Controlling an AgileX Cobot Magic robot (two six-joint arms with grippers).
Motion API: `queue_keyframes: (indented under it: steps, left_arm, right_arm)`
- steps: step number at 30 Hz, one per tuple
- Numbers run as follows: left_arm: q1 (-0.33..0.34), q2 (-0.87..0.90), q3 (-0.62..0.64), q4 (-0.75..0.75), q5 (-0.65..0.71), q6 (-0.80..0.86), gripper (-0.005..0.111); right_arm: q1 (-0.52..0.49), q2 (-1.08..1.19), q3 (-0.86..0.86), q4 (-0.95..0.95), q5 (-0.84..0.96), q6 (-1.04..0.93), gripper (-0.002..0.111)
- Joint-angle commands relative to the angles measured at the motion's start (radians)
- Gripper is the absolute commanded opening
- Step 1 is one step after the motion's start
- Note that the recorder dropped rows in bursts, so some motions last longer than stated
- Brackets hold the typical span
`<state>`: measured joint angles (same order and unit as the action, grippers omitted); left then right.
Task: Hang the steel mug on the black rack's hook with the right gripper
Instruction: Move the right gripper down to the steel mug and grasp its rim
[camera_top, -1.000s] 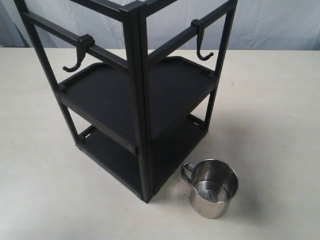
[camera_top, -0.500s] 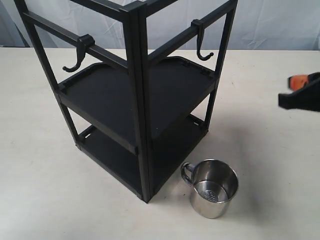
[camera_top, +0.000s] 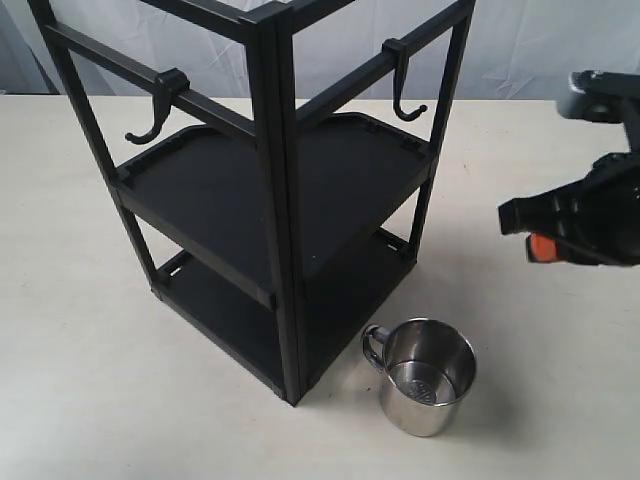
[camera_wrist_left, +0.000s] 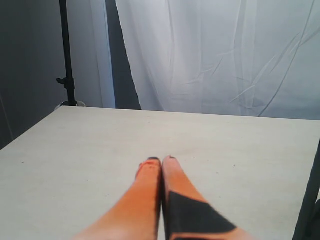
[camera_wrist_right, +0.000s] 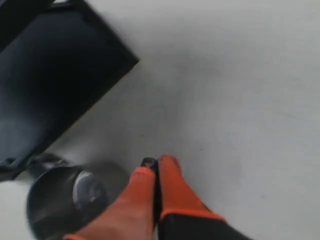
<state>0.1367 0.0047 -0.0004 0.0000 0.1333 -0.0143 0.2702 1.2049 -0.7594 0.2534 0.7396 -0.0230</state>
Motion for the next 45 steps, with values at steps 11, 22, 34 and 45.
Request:
queue_keyframes:
  steps: [11, 22, 34, 45]
  left_arm:
    - [-0.009, -0.005, 0.0, -0.007, -0.005, -0.002, 0.002]
    - [-0.009, -0.005, 0.0, -0.007, -0.005, -0.002, 0.002]
    - [-0.009, -0.005, 0.0, -0.007, -0.005, -0.002, 0.002]
    - [-0.009, -0.005, 0.0, -0.007, -0.005, -0.002, 0.002]
  right_arm:
    - [0.201, 0.15, -0.005, -0.006, 0.08, -0.214, 0.0]
    - [0.201, 0.218, -0.005, -0.032, 0.039, -0.214, 0.066]
    - [0.201, 0.375, -0.005, 0.009, 0.006, -0.212, 0.031]
    - [0.201, 0.39, -0.005, 0.04, 0.053, -0.24, -0.001]
